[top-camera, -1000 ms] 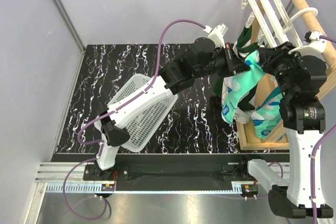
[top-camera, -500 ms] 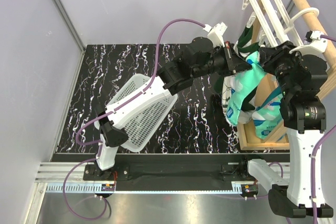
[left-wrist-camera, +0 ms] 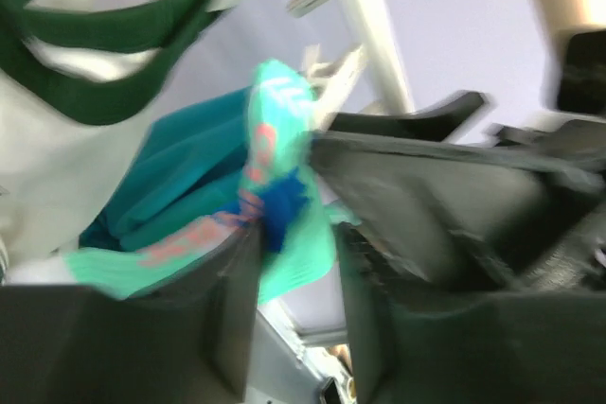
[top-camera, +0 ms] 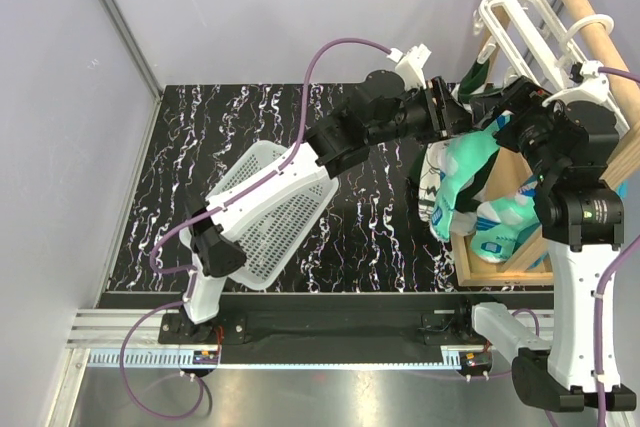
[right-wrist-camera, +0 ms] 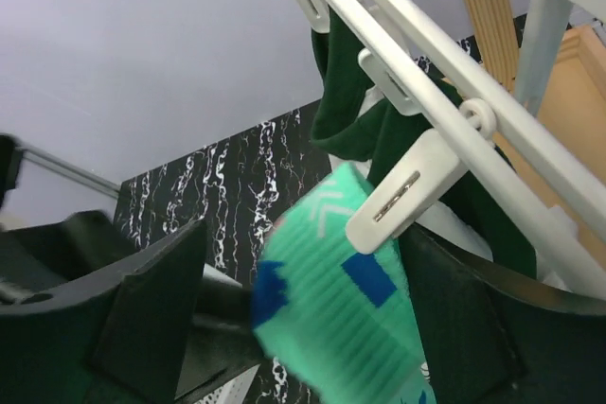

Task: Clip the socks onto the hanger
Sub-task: Clamp the sock onto the hanger, then reset both arms

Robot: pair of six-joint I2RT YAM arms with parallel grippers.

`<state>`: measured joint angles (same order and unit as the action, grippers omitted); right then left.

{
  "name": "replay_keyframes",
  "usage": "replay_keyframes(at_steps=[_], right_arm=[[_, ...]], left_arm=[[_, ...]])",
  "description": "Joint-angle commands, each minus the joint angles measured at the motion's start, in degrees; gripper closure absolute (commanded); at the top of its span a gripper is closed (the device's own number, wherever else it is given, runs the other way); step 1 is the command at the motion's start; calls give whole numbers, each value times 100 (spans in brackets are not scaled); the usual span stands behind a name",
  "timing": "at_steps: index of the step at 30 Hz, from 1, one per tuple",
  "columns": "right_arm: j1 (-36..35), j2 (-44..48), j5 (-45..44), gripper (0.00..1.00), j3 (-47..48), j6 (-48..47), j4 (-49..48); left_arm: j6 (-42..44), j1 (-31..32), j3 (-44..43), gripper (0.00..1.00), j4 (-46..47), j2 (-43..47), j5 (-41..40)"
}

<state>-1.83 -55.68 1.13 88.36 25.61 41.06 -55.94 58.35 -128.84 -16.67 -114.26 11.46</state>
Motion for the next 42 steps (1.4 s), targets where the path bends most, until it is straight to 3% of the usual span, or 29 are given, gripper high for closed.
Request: replay_keyframes(at_steps=[1,4,7,11,15,22,24,30,31,36,39,42], right_arm=[[-46,40,-7,7,383,50,358],[-46,5,-77,0,568,-2,762],[-55,-153,-454,0,962,-47,1412],[-46,-242,-710,0,1263,-91,2238],[-55,-66,-956,0,1184,-117,2582],[-72,-66,-1203,0,1508,-187,3083],[-81,-31,-1045,0,1736,-249,2952],[-90,-434,1440,0,2045,-285,2250],[-99,-548,1504,0,2097,-284,2127],[-134,-1006,232,0,3073,-670,2504],[-187,-1199,685,0,3188,-663,2372],[-396,-1279,1924,0,2680,-277,1846]], left_arm=[[-206,-121,288,49,603,26,242],[-84,-157,377,37,297,-35,120],[223,-157,481,29,-205,8,-100],[566,-157,1131,26,-311,587,-434],[1321,-157,1510,26,-750,1105,-855],[1885,-148,2985,27,-926,2371,-1312],[1946,-148,3548,28,-812,2653,-1392],[2105,-148,4777,28,-601,3725,-1585],[2105,-157,4911,28,-601,3831,-1647],[2035,-157,5571,28,-557,4438,-1683],[2017,-157,6009,29,-592,4762,-1849],[1956,-174,6493,30,-627,5166,-2148]])
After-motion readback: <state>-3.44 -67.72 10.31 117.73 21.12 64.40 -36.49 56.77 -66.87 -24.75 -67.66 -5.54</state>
